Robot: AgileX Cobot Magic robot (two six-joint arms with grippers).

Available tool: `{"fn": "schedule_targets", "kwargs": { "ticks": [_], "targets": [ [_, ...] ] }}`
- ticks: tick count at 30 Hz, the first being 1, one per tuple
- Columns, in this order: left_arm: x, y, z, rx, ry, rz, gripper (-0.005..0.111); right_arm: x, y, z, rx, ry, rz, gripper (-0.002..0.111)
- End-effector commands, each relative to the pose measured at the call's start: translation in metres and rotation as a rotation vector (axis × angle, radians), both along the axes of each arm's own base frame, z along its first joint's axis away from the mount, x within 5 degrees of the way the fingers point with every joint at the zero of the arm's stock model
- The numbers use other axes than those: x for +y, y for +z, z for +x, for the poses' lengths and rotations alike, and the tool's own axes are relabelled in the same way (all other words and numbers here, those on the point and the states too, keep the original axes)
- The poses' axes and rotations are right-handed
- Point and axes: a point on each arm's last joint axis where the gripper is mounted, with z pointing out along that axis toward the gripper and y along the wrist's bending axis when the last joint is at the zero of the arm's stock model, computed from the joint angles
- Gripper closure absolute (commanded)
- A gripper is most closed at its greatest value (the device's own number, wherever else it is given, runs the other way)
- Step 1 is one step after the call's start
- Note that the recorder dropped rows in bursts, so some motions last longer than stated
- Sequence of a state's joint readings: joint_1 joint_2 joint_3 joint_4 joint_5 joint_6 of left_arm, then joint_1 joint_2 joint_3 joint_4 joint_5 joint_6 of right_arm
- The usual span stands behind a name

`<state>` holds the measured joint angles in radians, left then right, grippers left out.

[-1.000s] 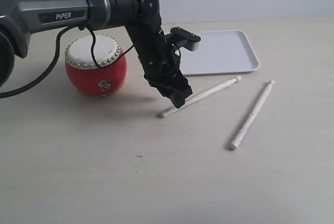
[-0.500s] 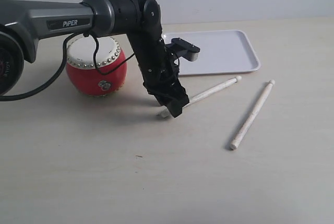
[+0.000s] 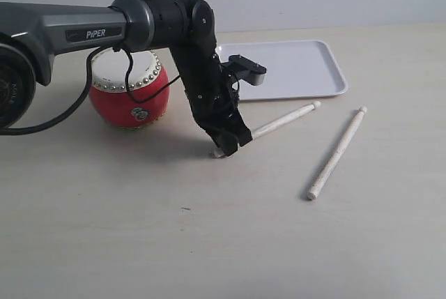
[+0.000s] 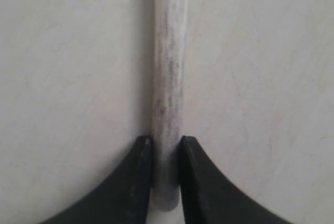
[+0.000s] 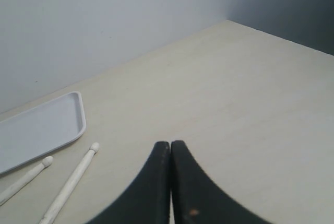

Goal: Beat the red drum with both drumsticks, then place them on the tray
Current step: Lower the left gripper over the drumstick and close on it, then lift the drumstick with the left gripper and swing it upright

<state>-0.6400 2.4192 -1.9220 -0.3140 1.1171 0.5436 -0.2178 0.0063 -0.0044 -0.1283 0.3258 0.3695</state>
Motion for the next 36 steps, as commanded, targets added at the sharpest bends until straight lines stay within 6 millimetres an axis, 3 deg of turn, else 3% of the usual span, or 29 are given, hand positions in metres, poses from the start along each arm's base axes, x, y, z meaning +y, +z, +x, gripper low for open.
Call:
{"fn": "schedule_targets", "kwargs": {
  "ticks": [1,6,13,17,23,27,36],
  "targets": [
    [0.002,-0.003,-0.003,0.024,-0.008,0.027,0.107,0.0,0.0,0.0,-0.013,-0.001,-0.012,0.108],
    [0.003,0.03,-0.003,-0.02,0.005,-0.008,0.107,0.0,0.0,0.0,-0.013,-0.001,-0.012,0.108],
    [0.005,0.114,-0.014,-0.091,0.137,-0.152,0.107,0.0,0.0,0.0,-0.013,-0.001,-0.012,0.108],
    [0.01,0.165,-0.03,-0.124,0.185,-0.235,0.107,0.0,0.0,0.0,-0.013,-0.001,-0.012,0.108],
    [0.011,0.228,-0.069,-0.211,0.187,-0.293,0.107,0.0,0.0,0.0,-0.013,-0.001,-0.012,0.108],
    [0.014,0.253,-0.089,-0.27,0.21,-0.293,0.107,0.0,0.0,0.0,-0.013,-0.001,-0.012,0.108],
    [0.028,0.264,-0.098,-0.333,0.237,-0.216,0.107,0.0,0.0,0.0,-0.013,-0.001,-0.012,0.108]
  ]
}}
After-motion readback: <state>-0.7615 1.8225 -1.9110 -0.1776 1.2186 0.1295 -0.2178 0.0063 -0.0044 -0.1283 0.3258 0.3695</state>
